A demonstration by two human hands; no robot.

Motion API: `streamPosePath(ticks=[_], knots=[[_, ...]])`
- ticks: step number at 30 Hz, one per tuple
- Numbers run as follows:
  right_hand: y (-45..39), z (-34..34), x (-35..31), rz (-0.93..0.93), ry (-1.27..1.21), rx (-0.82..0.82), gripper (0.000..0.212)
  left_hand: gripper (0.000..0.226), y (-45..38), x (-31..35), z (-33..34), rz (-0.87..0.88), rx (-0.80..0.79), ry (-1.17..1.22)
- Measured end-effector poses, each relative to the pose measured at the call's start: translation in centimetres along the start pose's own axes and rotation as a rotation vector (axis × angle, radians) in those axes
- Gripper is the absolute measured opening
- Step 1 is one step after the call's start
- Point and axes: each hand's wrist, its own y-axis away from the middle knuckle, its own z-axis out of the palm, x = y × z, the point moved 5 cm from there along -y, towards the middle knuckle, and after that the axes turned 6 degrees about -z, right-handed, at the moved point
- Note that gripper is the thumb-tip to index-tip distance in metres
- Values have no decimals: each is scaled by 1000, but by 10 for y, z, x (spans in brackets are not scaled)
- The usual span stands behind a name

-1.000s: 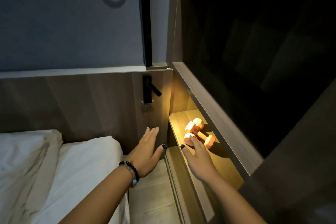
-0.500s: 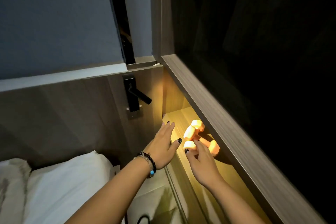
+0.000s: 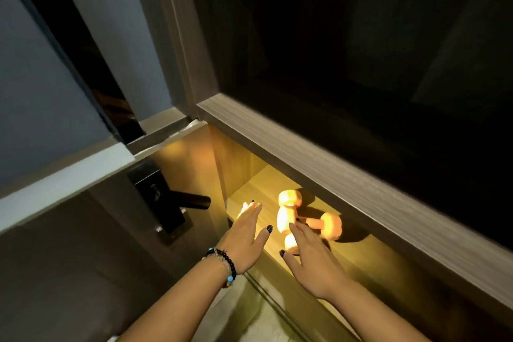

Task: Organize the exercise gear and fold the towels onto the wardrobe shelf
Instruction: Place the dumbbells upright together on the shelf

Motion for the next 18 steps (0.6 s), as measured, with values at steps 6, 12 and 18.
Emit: streamPosePath(ticks=[6, 12, 18], knots=[[-3, 20, 20, 92, 3, 108, 66, 63, -33, -31, 43, -1, -54, 93], [7, 54, 37, 170, -43, 289, 67, 63, -53, -57, 78, 102, 3, 124], [39, 96, 23, 177, -38, 481, 62, 63, -31, -84, 108, 268, 2, 219]])
